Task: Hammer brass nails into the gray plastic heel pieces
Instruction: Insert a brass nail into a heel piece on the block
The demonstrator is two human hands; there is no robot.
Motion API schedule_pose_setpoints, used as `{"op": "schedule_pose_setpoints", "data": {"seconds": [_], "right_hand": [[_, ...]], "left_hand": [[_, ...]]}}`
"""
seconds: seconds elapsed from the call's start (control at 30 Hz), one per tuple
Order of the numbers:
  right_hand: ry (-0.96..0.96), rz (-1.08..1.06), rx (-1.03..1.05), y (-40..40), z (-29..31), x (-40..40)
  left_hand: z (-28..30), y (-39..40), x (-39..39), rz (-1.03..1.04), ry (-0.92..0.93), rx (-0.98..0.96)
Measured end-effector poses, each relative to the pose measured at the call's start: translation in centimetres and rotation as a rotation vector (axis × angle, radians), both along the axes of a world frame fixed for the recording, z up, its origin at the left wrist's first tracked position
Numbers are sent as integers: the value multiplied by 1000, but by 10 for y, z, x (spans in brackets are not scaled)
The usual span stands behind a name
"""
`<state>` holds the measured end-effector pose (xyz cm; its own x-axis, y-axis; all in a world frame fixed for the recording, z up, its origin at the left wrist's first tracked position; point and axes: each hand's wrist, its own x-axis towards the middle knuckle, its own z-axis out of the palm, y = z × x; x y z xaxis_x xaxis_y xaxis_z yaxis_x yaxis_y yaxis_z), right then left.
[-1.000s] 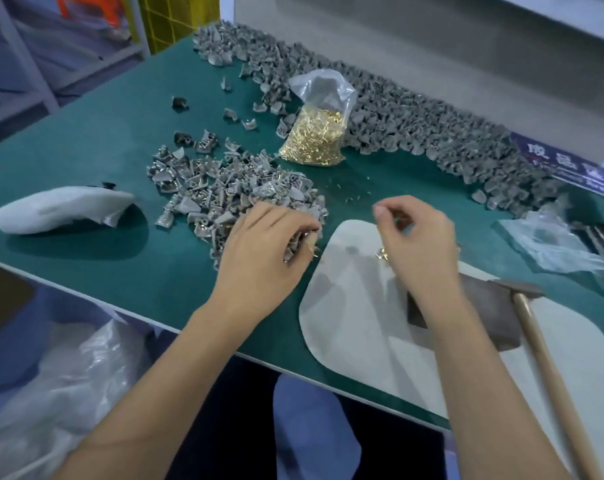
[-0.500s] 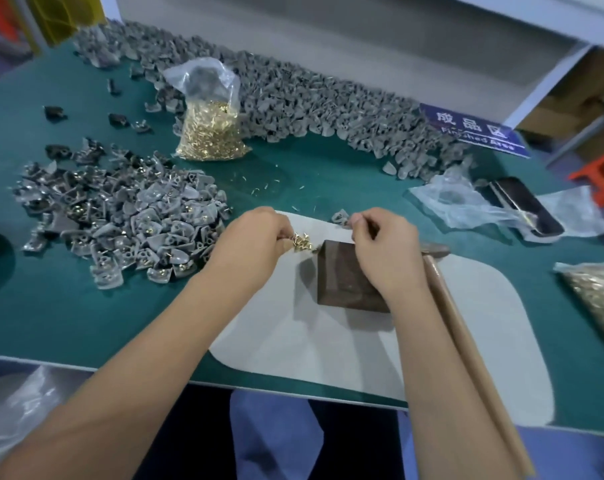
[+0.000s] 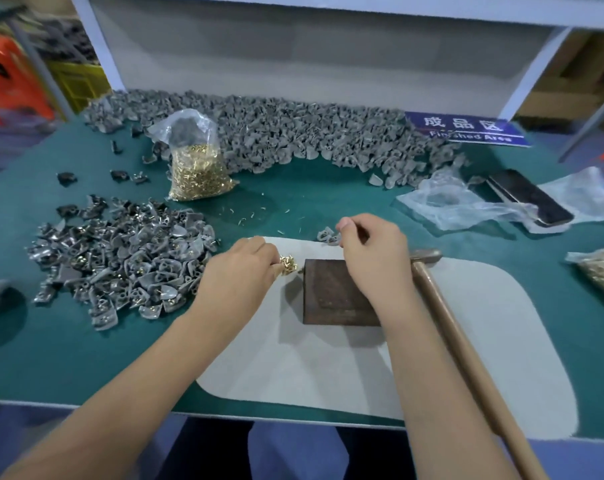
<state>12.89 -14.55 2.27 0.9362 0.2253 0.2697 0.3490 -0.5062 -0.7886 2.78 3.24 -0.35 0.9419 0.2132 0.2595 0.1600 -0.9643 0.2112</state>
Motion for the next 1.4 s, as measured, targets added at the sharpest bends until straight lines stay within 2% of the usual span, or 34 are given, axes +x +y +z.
{"op": "schedule_pose_setpoints", "data": {"seconds": [0.1, 0.27, 0.43, 0.57, 0.8, 0.93, 1.0, 1.1, 1.23, 1.4], "right_hand": [[25, 12, -8, 1, 0, -1], [68, 111, -31, -1, 2, -6], [85, 292, 172, -12, 5, -4], [148, 279, 358, -17, 7, -3], [160, 220, 393, -15, 4, 0], [165, 74, 442, -14, -1, 4], [197, -46, 540, -12, -4, 7], [195, -123, 568, -10, -8, 9], [144, -98, 432, -7, -9, 10], [136, -111, 383, -6, -7, 8]], "left_hand": [[-3, 2, 0, -17, -11, -147], [-4, -13, 4, 13, -248, -707], [24, -40, 33, -118, -174, -982], [37, -44, 47, -158, -91, -1092], [43, -27, 59, -194, 55, -1053], [34, -23, 70, -177, -56, -1032], [22, -22, 77, -173, -123, -859], [5, -18, 84, -182, -32, -480], [-3, -13, 87, -221, 5, -366], [-1, -15, 86, -254, -22, -276]]}}
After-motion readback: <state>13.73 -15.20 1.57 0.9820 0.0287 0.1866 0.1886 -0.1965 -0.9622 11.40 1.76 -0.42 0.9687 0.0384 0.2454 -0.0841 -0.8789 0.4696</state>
